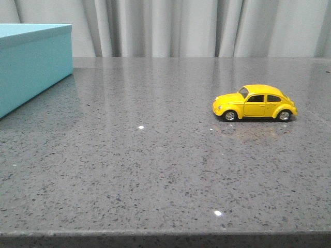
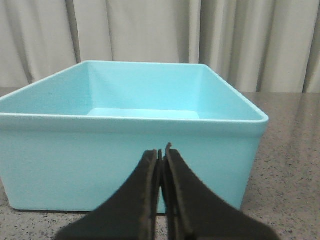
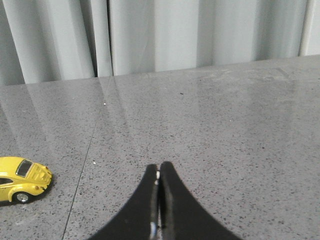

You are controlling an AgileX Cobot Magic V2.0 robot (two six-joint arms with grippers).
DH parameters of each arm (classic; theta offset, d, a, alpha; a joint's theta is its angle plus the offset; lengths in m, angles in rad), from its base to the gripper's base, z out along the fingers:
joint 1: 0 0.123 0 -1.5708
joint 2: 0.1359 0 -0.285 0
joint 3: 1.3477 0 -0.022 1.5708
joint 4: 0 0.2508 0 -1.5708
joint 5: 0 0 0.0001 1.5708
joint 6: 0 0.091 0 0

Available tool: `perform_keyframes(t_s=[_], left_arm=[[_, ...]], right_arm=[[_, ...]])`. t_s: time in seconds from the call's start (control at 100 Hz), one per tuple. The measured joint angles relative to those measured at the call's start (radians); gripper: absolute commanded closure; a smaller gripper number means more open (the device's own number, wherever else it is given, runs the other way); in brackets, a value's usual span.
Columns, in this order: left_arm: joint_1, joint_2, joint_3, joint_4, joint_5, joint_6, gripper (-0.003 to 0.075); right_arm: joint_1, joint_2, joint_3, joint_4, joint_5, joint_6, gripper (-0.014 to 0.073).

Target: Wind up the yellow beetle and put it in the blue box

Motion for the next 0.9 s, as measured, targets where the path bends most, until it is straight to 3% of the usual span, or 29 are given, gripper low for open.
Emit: perform_keyframes(t_s=[0.23, 0.33, 0.4, 0.49, 0.55, 0.62, 0.9], left_arm=[[0.000, 0.102, -0.164, -0.006, 0.084, 0.000, 0.0740], [0.000, 0.187, -0.231, -0.006, 0.100, 0.000, 0.0723], [0.000, 0.248, -0.279, -0.006, 0.117, 0.000, 0.0658], [0.000, 0.326, -0.344, -0.006, 0.147, 0.000, 0.0512], [0.000, 0.372, -0.384, -0.006, 0.163, 0.000, 0.0414], [0.000, 0.426, -0.420, -0.006, 0.167, 0.000, 0.0360], [0.000, 0.545, -0.484, -0.006, 0.176, 0.000, 0.0364]], right_arm=[[0.000, 0.150, -0.205, 0.000, 0.161, 0.000, 0.0655], [0.000, 0.219, -0.261, 0.000, 0.197, 0.000, 0.0589], [0.000, 0.262, -0.286, 0.000, 0.210, 0.000, 0.0505], [0.000, 0.310, -0.307, 0.000, 0.229, 0.000, 0.0395], [0.000, 0.336, -0.318, 0.004, 0.246, 0.000, 0.0353], [0.000, 0.367, -0.333, 0.009, 0.266, 0.000, 0.0335], [0.000, 0.487, -0.398, 0.016, 0.332, 0.000, 0.0337]])
